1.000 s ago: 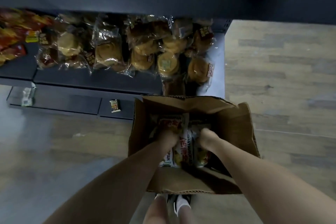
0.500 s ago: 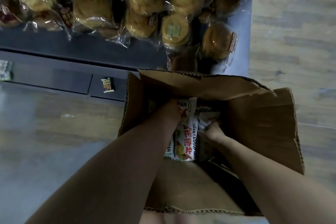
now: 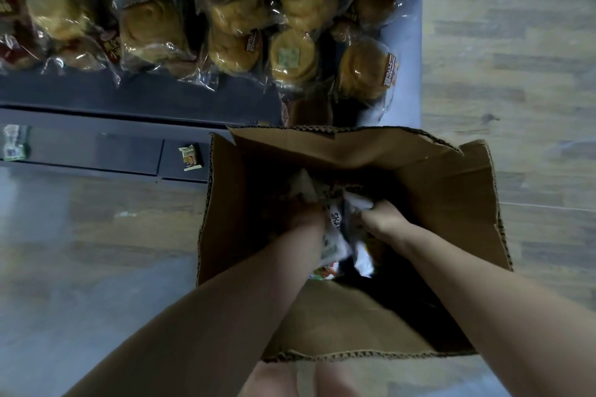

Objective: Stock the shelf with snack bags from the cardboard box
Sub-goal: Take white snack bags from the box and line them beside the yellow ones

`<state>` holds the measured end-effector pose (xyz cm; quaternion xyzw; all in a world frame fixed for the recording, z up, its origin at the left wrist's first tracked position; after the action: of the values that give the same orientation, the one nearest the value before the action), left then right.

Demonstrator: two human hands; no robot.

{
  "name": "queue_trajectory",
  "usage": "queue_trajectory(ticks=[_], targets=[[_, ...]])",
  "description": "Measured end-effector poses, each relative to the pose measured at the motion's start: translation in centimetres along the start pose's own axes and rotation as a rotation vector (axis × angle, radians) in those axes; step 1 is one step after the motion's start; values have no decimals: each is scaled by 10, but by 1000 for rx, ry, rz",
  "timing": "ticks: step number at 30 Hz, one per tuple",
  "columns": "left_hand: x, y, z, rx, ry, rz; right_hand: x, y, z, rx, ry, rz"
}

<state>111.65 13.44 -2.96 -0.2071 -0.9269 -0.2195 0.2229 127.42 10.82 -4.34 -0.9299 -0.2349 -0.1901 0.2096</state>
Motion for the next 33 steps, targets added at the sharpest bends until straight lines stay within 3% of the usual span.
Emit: queue_trajectory(ticks=[7,10,14,18,21,23,28,33], targets=[[-5,1,-20,22,-245,-122,1,3,0,-141,-8,219],[-4,4,-14,45,-344,-282,-10,4,4,-48,17,318],[-2,-9,-13,147,-421,-450,-22,12,12,51,39,220],[-7,-13,-12,88,-383,-472,-15,0,5,228,120,105],[-3,-8,-10,-23,-254,-421,-7,-21,-9,334,197,-4],[3,-4,-11,-92,-217,-421,-9,-29,-12,379,166,43],[6,-1,-8,-43,-169,-618,-17,-39,-17,423,25,9],[11,3,7,-147,-15,-530,-20,-50,-27,499,106,-25]])
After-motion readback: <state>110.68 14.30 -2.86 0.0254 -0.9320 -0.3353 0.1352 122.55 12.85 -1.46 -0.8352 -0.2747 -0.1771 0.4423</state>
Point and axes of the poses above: each hand's wrist, its own z-axis towards the middle knuckle, its own x-axis out of the back of the hand, y = z × x, the point moved 5 cm from there along z, towards the middle knuckle, and after that the axes turned 7 degrees about -z, right-handed, at the moved point
